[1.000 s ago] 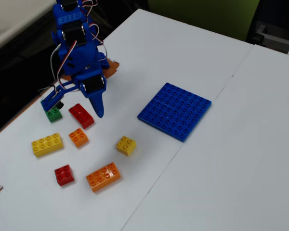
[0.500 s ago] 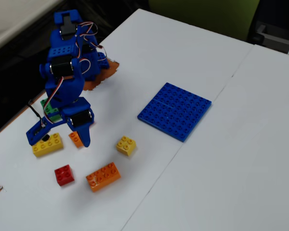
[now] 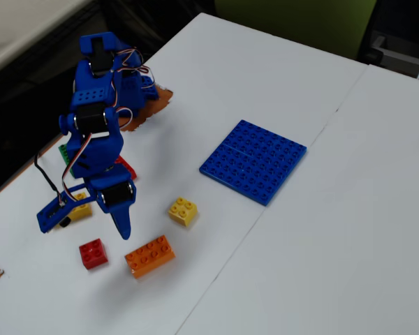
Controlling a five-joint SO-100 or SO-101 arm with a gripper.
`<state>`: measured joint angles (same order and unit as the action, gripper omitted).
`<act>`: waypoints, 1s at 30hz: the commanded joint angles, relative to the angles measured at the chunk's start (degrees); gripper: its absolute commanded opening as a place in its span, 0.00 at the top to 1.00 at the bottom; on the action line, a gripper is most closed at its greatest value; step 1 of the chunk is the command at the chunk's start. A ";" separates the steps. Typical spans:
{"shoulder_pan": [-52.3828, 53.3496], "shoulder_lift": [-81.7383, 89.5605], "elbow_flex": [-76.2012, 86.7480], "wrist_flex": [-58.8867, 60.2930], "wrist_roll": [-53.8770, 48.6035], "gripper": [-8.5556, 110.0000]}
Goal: Pick up the 2x4 orange block and go up the 8x8 blue block.
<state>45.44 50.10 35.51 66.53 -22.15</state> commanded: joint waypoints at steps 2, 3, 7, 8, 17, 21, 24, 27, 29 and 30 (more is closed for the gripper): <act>-0.35 -1.32 -3.87 -3.52 0.44 0.87; -0.44 -1.76 -3.87 -4.04 0.53 0.86; -0.70 -3.25 -3.87 -5.01 1.05 0.82; -0.70 -3.43 -3.87 -5.01 1.58 0.81; -0.35 -4.57 -3.87 -4.22 10.28 0.77; -1.05 -5.54 -3.87 -3.87 11.69 0.76; -1.67 -6.24 -3.60 -3.34 12.30 0.77; -2.20 -6.59 -3.52 -2.72 12.74 0.77; -2.72 -6.50 -3.52 -1.93 12.74 0.77; -2.99 -6.33 -3.52 -1.67 12.48 0.76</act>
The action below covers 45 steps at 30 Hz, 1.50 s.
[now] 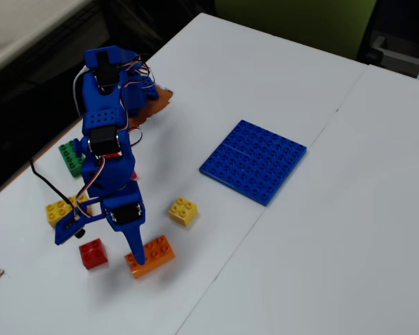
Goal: Pick up the 2x4 orange block and go up the 8x8 blue block.
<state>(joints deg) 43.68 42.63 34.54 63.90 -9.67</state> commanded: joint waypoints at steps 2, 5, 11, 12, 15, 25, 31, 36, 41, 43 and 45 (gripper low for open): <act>-1.58 1.67 -2.11 1.32 0.09 0.76; -2.02 1.85 -2.02 2.20 0.00 0.76; -2.46 0.53 -1.85 2.29 -0.53 0.73; -2.46 0.18 -1.93 2.11 -0.62 0.73; -1.93 -1.05 -2.64 1.76 -0.79 0.72; -1.41 -4.48 -2.81 0.35 -1.41 0.72; -1.41 -5.27 -2.81 0.00 -1.67 0.73; -1.41 -5.71 -2.90 -0.26 -1.67 0.76; -1.32 -5.98 -2.90 -0.62 -1.76 0.77; -1.32 -6.15 -2.99 -0.70 -1.76 0.78; -1.23 -6.24 -3.08 -0.79 -1.76 0.78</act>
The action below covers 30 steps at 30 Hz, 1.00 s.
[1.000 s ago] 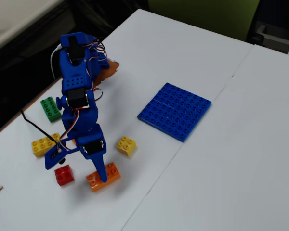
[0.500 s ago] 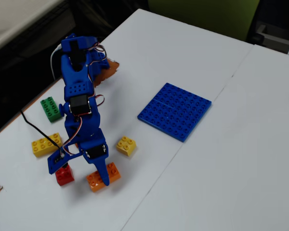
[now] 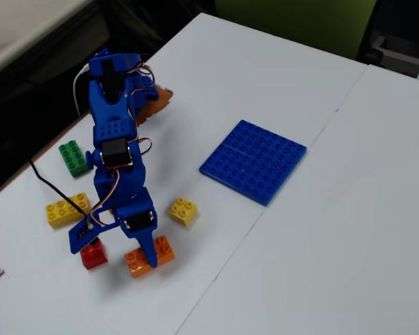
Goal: Pick up the 2x4 orange block and go up the 8x8 blue block.
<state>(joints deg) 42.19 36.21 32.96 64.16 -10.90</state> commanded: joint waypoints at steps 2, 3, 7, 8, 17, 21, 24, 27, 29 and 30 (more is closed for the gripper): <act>0.26 0.18 -1.49 -1.05 -0.53 0.80; 0.35 0.18 -1.49 -1.05 -0.53 0.81; 0.35 0.18 -1.49 -1.23 -0.53 0.85; 0.35 0.09 -1.49 -1.23 -0.53 0.86; 0.35 -0.88 -1.49 -1.49 -1.32 0.87; 0.62 -0.70 -1.49 -1.49 -1.32 0.88; 0.79 -0.26 -1.49 -1.49 -1.85 0.91; 1.14 0.35 -1.49 -1.49 -2.11 0.93; 1.32 1.41 -1.49 -0.88 -2.55 0.93; 1.41 2.02 -1.32 -0.70 -2.72 0.93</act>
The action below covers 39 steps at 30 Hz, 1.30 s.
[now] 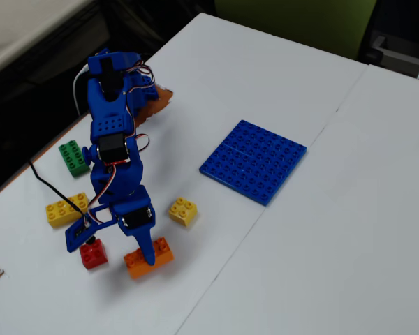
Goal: Pick up the 2x4 orange block and go up the 8x8 blue block.
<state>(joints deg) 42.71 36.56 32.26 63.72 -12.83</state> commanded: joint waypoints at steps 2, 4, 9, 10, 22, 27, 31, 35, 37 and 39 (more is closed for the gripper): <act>0.97 3.60 0.26 -0.09 -1.23 0.93; 1.05 5.19 0.35 0.53 -1.76 0.93; 1.14 8.79 1.23 1.93 -2.81 0.93; 1.14 9.32 1.41 2.29 -2.99 0.93; 0.26 19.95 7.29 4.22 -9.93 0.93; -2.29 28.56 12.48 2.11 -12.92 0.93; -4.92 36.04 17.40 0.62 -12.92 0.93; -8.26 42.80 22.41 0.44 -12.66 0.93; -9.93 45.97 24.61 0.88 -12.30 0.93; -11.60 48.96 26.46 1.93 -11.78 0.93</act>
<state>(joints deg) 33.57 78.40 57.74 65.74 -25.14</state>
